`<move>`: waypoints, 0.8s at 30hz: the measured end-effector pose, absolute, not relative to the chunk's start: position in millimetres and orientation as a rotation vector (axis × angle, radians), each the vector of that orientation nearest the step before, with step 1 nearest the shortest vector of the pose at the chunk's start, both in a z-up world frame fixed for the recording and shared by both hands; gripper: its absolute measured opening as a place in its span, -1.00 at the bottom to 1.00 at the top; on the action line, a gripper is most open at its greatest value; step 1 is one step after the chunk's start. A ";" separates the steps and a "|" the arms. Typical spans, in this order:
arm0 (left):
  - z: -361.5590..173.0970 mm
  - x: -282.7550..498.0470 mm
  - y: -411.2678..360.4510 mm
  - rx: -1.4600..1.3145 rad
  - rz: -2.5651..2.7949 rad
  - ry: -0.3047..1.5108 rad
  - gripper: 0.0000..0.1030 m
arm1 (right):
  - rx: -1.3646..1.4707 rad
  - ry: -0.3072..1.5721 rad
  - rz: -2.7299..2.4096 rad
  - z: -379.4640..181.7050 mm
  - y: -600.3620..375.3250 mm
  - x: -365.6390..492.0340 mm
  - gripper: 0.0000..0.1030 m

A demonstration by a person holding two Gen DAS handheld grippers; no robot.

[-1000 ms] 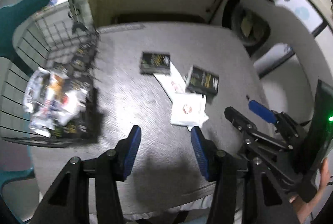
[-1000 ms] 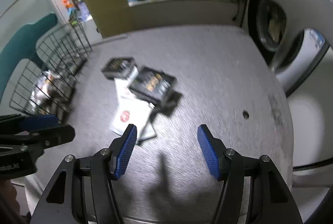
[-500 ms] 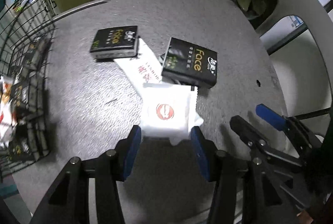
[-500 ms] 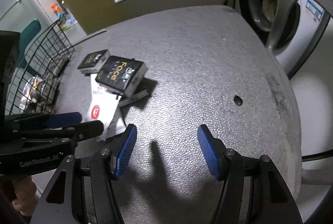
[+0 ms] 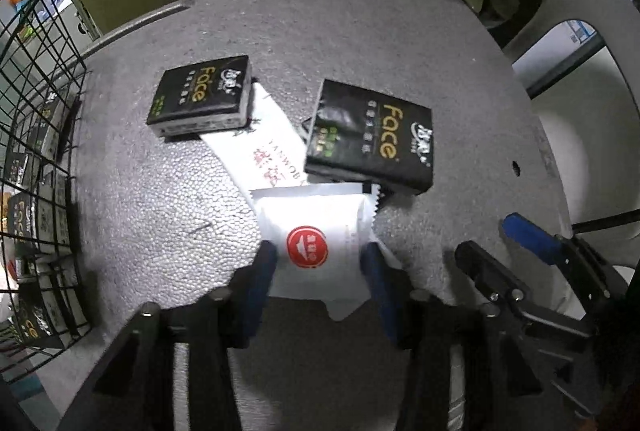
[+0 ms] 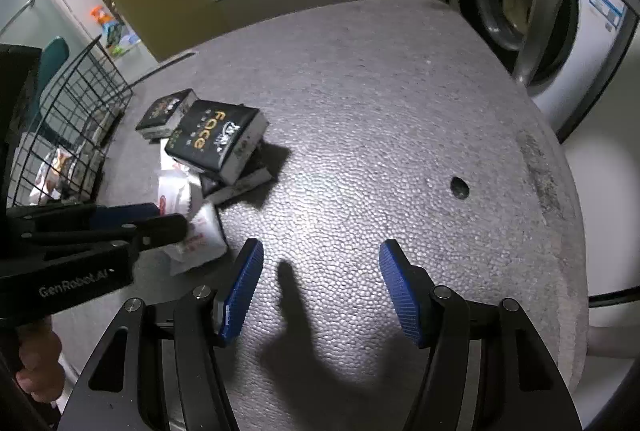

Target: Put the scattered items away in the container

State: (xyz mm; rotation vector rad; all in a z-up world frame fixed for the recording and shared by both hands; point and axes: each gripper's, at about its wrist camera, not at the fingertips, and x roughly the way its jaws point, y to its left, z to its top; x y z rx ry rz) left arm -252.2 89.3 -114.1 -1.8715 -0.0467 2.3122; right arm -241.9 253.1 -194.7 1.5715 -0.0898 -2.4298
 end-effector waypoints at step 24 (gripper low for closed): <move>-104.2 -235.0 32.9 -1.878 2.373 -0.070 -0.82 | 1.523 0.006 -2.390 -192.1 201.2 -250.4 0.18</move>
